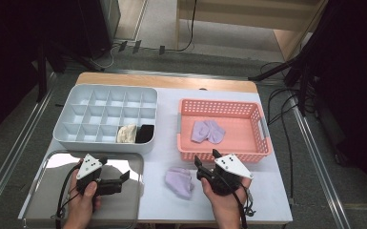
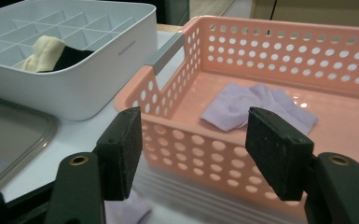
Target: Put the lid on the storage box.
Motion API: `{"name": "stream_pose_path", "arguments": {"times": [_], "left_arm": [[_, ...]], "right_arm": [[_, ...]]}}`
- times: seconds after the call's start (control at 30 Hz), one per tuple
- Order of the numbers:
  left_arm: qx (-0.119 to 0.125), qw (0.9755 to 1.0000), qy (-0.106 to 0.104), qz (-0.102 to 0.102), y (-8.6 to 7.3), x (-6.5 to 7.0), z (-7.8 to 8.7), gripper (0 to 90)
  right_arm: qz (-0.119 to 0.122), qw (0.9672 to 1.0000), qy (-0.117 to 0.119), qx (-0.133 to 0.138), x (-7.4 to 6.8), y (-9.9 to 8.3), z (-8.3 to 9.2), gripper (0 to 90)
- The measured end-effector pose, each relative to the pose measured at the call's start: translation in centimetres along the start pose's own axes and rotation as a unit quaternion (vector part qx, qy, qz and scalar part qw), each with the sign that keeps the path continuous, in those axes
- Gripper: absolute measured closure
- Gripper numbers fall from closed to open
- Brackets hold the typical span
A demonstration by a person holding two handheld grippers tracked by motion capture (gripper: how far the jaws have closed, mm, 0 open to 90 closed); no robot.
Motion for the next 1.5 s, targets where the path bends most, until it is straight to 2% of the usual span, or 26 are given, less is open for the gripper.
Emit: {"name": "stream_pose_path", "arguments": {"times": [0.53,0.8,0.87,1.03,1.1,1.17,1.27,1.33,1.4,1.47,1.5], "left_arm": [[-0.001,1.0000,-0.003,0.000,0.0,0.0,0.0,2.0],[0.001,1.0000,-0.004,0.001,0.0,0.0,0.0,1.9],[0.001,1.0000,-0.004,0.000,0.0,0.0,0.0,1.9],[0.001,1.0000,-0.005,0.001,0.0,0.0,0.0,1.9],[0.001,1.0000,-0.005,0.002,0.0,0.0,0.0,1.9],[0.001,1.0000,-0.005,0.002,0.0,0.0,0.0,1.9],[0.002,1.0000,-0.005,0.002,0.0,0.0,0.0,1.9],[0.001,1.0000,-0.006,0.003,0.0,-0.1,0.1,1.9],[0.001,1.0000,-0.006,0.003,0.0,-0.1,0.1,1.9],[0.001,1.0000,-0.007,0.001,0.0,-0.1,0.1,1.9],[0.001,1.0000,-0.007,0.001,0.0,-0.1,0.1,1.9]], "right_arm": [[0.009,0.9989,-0.046,0.004,1.5,1.2,-2.8,42.3],[0.005,0.9985,-0.054,-0.003,2.7,2.1,-4.2,43.2],[0.007,0.9983,-0.058,-0.003,3.1,2.2,-4.6,45.2],[-0.010,0.9981,-0.060,-0.010,4.1,2.2,-5.7,51.6],[-0.014,0.9981,-0.058,-0.013,4.5,2.2,-6.1,57.0],[-0.010,0.9979,-0.064,-0.005,4.6,2.3,-6.4,60.1],[-0.008,0.9979,-0.063,-0.013,4.7,2.5,-6.9,65.9],[-0.015,0.9976,-0.065,-0.016,4.6,2.5,-7.1,68.1],[-0.019,0.9979,-0.061,-0.011,4.7,2.7,-7.4,66.2],[-0.015,0.9966,-0.080,-0.010,4.9,2.8,-7.7,66.4],[-0.018,0.9966,-0.079,-0.013,5.0,2.8,-7.9,66.6]]}}
Point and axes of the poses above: each handheld gripper's, and its own axes: z roughly backward along the jaws, y roughly out of its top, x roughly to its right, the point moved 3 cm from there along -z, roughly forward along the jaws, and after that the axes turned 1 degree about -z, right-handed, at the moved point
